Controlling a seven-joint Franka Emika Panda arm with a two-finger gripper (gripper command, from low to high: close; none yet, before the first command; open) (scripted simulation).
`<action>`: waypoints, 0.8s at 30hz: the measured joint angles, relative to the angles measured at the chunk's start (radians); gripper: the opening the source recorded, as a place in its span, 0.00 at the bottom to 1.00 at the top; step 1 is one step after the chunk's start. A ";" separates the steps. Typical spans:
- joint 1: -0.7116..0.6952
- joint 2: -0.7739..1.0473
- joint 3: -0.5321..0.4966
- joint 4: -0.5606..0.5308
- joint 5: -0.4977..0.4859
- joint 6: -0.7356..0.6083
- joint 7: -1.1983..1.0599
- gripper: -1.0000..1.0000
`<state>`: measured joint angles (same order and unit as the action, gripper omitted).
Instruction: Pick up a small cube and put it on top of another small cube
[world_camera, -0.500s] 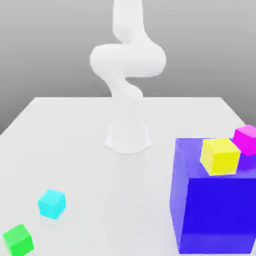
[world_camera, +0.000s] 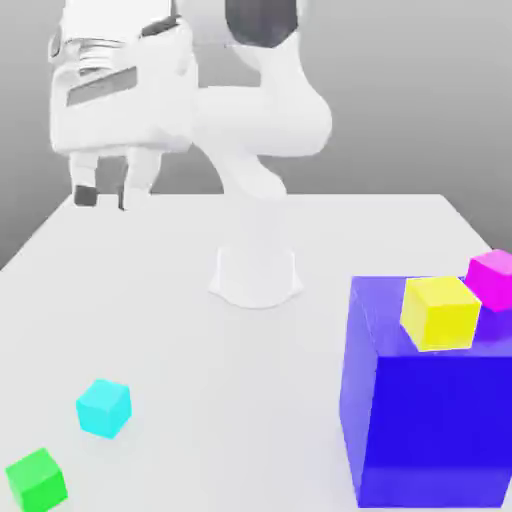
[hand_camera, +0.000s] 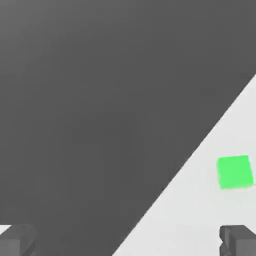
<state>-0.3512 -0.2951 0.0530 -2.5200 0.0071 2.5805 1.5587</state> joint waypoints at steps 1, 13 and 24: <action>-0.017 0.029 0.000 -0.012 -0.002 0.016 0.045 0.50; -0.173 0.371 -0.054 -0.162 -0.010 0.206 0.568 0.50; -0.170 0.612 -0.061 -0.137 0.008 0.396 0.604 0.00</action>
<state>-0.5216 0.3172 -0.0085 -2.6574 0.0155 2.9765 2.1626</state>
